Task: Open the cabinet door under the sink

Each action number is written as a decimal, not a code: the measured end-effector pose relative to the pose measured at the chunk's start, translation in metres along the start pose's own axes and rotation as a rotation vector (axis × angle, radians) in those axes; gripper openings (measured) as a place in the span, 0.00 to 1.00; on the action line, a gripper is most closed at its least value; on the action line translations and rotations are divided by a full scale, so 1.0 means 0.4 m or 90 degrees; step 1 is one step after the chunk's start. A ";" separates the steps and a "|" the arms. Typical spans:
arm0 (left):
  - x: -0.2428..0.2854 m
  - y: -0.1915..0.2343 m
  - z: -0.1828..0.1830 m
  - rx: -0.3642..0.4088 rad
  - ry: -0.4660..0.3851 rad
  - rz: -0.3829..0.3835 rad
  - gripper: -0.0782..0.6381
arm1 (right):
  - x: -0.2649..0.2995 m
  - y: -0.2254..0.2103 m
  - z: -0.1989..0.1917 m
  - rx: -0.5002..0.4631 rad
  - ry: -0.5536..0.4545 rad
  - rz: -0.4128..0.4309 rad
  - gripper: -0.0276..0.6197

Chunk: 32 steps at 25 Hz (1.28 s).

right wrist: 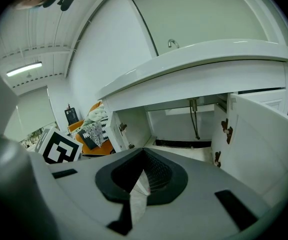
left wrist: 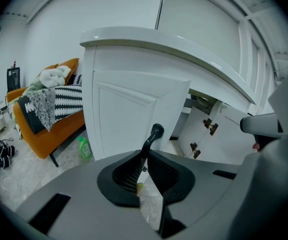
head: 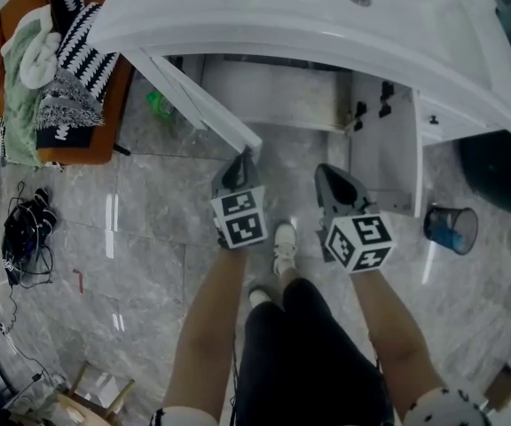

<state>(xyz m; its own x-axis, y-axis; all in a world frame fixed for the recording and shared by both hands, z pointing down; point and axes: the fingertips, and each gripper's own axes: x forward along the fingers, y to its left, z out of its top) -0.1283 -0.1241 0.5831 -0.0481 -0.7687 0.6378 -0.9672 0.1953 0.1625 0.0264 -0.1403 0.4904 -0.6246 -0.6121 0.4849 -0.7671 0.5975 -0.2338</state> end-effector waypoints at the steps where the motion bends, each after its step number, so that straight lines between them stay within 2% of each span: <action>1: -0.003 0.002 -0.002 -0.003 0.000 0.002 0.17 | -0.002 0.001 -0.001 -0.001 0.001 0.001 0.06; 15: -0.056 0.073 -0.033 -0.019 -0.003 0.038 0.17 | -0.018 0.032 -0.012 -0.006 0.002 0.009 0.06; 20: -0.083 0.113 -0.048 -0.007 0.000 0.044 0.17 | -0.020 0.062 -0.019 -0.007 0.002 0.018 0.06; 26: -0.122 0.201 -0.066 -0.039 -0.012 0.079 0.15 | -0.017 0.098 -0.023 -0.009 0.001 0.031 0.06; 30: -0.137 0.229 -0.072 -0.012 0.005 0.066 0.15 | -0.012 0.131 -0.031 -0.009 0.004 0.038 0.06; 32: -0.148 0.263 -0.076 -0.038 -0.001 0.090 0.15 | -0.011 0.152 -0.032 -0.015 0.006 0.045 0.06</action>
<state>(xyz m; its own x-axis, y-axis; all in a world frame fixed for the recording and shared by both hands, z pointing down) -0.2198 -0.0397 0.5853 -0.1831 -0.7319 0.6563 -0.9342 0.3374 0.1156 -0.0157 -0.0947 0.4848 -0.6761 -0.5630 0.4753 -0.7170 0.6512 -0.2485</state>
